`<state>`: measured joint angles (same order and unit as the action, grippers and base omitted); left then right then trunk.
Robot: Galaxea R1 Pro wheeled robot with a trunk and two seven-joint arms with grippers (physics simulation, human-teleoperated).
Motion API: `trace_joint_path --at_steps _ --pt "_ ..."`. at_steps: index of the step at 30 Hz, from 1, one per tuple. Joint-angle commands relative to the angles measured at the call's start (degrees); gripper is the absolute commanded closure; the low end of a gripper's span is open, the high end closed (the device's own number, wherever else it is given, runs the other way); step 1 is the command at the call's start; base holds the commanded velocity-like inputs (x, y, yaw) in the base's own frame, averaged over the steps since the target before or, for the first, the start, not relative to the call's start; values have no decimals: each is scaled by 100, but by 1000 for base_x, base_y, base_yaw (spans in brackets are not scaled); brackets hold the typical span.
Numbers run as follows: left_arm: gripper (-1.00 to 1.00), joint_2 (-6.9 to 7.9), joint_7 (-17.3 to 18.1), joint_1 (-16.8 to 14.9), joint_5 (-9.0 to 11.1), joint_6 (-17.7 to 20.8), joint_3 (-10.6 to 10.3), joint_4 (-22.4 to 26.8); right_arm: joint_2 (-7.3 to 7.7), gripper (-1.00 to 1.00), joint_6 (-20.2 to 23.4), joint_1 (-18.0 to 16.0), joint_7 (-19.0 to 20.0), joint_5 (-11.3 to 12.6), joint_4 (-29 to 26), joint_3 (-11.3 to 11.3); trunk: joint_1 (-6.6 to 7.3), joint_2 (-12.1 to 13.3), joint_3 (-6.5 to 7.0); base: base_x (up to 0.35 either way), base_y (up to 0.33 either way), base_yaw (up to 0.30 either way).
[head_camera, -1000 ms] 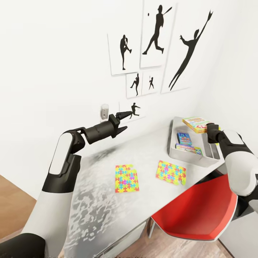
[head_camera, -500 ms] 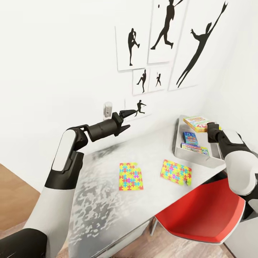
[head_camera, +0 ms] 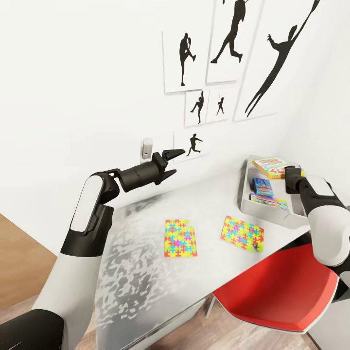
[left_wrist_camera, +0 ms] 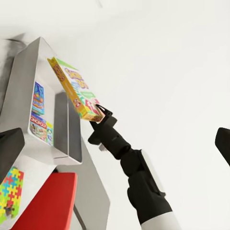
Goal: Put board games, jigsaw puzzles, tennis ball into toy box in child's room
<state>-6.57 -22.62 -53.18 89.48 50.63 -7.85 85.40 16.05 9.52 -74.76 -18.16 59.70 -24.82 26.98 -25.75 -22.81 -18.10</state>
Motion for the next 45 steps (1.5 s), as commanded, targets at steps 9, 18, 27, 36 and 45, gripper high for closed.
trace_joint_path --at_steps 9,18,27,36,45 --pt "-100 -3 -165 -8 68 8 3 3 243 100 24 -1 -22 54 -37 32 -3 -11 -14 0 0 4" --pt "-100 -6 -186 -15 69 8 1 3 275 100 23 5 -16 69 -40 24 -3 -11 -15 0 0 0" --pt "-100 -13 -189 -79 76 8 -4 3 269 100 23 6 -13 74 -34 26 -3 -11 -63 0 0 0" --pt "-100 -55 -194 -195 78 8 -6 3 267 100 23 6 -12 71 -32 25 -3 -11 -140 0 0 0" --pt "-100 -157 -203 -584 96 8 -183 -17 276 100 23 6 -12 70 -32 22 -3 -11 -223 0 0 0"
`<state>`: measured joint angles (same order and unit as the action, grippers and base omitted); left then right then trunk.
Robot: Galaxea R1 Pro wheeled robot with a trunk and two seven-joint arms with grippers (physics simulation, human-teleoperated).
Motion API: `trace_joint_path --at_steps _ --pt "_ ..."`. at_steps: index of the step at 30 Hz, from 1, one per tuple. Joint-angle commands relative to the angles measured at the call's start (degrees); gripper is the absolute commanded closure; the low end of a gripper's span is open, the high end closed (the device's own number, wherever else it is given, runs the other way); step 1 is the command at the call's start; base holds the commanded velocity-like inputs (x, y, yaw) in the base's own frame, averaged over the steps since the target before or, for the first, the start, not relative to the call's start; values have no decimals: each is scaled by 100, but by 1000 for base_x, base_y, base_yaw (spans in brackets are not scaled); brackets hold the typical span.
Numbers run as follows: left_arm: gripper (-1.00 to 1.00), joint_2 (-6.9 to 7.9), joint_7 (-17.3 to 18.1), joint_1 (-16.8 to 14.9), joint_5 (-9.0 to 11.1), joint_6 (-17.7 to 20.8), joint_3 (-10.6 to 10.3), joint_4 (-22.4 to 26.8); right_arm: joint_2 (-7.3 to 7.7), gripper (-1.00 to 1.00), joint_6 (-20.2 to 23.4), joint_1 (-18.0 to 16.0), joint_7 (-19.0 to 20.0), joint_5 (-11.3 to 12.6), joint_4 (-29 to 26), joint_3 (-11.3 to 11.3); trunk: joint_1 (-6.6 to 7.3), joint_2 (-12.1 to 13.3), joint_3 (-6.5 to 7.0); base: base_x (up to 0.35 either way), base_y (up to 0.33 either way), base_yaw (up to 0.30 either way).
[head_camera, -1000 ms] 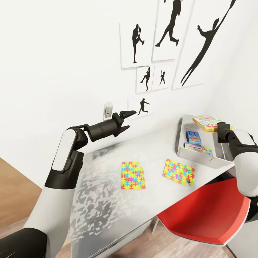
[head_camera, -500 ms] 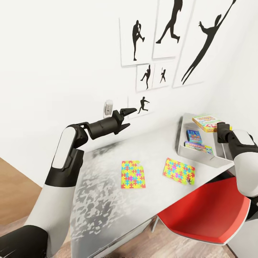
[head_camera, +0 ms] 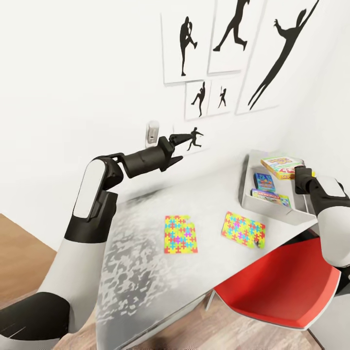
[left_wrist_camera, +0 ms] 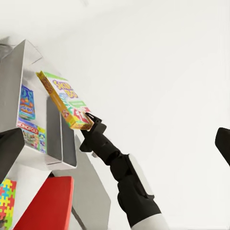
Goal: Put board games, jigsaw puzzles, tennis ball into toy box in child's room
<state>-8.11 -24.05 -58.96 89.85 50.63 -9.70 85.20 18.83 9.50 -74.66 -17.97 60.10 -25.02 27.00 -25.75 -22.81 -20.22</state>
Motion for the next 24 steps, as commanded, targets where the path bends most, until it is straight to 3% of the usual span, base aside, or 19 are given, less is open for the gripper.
trace_joint_path --at_steps 1,9,24 --pt "-100 -3 -60 -6 58 8 2 3 -1 100 26 -5 -32 30 -12 20 -3 -11 -20 0 0 0" --pt "-100 -28 -64 -92 199 8 -119 -6 7 100 26 -5 -31 45 -12 24 -3 -11 -94 0 0 0" --pt "-100 -32 -97 -114 234 8 -147 -20 10 100 26 -5 -31 52 -12 22 -3 -11 -235 0 0 0"
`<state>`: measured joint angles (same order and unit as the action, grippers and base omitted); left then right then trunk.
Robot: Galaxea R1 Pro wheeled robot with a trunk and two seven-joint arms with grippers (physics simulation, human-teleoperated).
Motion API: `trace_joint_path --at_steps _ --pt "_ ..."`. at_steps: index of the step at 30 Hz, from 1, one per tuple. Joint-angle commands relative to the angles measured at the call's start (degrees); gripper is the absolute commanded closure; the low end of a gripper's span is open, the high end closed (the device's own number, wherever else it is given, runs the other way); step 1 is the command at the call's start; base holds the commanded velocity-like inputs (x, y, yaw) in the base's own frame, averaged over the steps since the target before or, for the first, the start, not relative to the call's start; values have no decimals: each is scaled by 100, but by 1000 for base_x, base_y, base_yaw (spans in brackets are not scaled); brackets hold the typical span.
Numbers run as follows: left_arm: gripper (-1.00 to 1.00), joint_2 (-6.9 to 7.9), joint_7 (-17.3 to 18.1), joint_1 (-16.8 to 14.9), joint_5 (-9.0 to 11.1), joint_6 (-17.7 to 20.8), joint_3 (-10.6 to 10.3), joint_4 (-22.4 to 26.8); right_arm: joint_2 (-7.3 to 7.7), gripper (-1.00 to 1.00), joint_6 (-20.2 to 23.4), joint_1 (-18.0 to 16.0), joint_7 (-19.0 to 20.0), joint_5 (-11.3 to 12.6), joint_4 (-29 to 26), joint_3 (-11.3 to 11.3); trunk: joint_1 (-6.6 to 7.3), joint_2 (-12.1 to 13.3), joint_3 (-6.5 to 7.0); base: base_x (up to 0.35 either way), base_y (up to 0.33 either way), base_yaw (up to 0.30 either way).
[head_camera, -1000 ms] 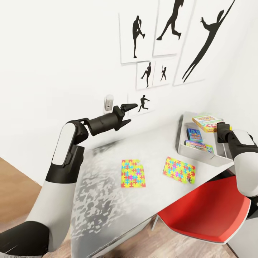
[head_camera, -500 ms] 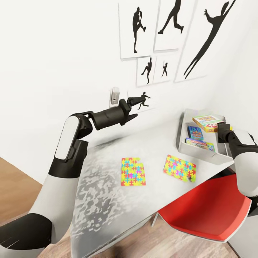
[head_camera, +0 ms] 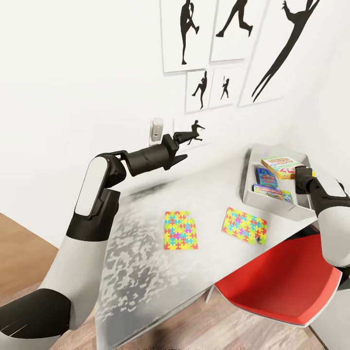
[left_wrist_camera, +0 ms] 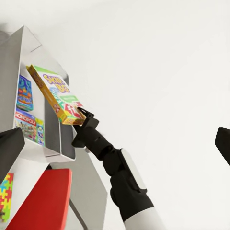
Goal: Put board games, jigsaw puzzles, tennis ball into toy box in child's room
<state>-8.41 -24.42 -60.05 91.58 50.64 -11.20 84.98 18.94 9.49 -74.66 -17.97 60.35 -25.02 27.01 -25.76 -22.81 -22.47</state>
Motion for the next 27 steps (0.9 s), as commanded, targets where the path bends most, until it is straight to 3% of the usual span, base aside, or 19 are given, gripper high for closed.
trace_joint_path --at_steps 1,27 --pt "-100 -3 -80 -6 63 7 2 1 0 100 26 -6 -32 27 -12 22 -3 -11 -19 0 0 0" --pt "-100 -12 -185 -22 78 3 -4 -14 -1 100 36 -6 -18 28 -12 19 -3 -11 -183 0 0 0"
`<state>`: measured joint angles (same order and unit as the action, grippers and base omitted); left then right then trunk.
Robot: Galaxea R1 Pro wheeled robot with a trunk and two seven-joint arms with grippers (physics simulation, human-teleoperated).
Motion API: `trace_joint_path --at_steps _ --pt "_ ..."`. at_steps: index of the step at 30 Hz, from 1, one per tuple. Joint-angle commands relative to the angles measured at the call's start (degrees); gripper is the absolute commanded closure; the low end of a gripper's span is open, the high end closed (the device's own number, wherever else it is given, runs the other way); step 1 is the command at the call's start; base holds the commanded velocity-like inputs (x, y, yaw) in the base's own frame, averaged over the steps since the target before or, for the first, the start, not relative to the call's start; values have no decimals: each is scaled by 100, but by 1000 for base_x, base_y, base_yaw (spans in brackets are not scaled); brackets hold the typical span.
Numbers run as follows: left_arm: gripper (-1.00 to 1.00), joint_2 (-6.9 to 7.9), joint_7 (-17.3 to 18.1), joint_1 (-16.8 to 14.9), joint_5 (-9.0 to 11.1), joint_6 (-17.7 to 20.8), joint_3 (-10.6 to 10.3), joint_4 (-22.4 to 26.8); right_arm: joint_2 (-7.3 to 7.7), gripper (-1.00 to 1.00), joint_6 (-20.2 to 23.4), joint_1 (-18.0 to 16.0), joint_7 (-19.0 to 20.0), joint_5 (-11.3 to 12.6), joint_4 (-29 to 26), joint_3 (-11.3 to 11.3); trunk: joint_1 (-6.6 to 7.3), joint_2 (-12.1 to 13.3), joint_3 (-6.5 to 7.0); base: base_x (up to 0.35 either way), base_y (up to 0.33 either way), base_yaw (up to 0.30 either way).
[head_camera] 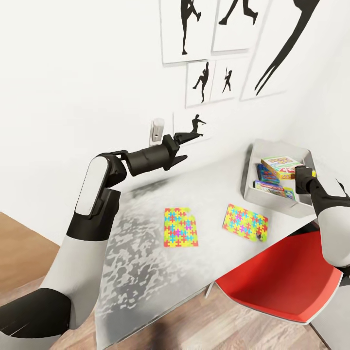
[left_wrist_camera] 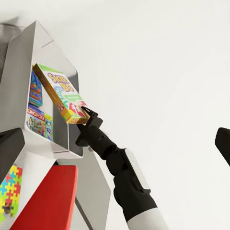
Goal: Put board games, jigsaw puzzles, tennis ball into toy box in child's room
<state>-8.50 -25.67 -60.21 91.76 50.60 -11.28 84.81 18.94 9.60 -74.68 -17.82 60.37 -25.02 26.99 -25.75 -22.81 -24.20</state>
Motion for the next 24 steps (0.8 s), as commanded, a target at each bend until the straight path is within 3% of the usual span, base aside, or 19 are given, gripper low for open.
trace_joint_path --at_steps 1,24 --pt "-100 -2 -60 -6 60 8 3 3 -4 100 28 -4 -24 26 -11 19 -3 -10 -10 0 0 0" --pt "-100 -13 -69 -17 53 7 3 -22 4 100 90 -12 67 36 28 26 -3 -10 -14 0 0 0"
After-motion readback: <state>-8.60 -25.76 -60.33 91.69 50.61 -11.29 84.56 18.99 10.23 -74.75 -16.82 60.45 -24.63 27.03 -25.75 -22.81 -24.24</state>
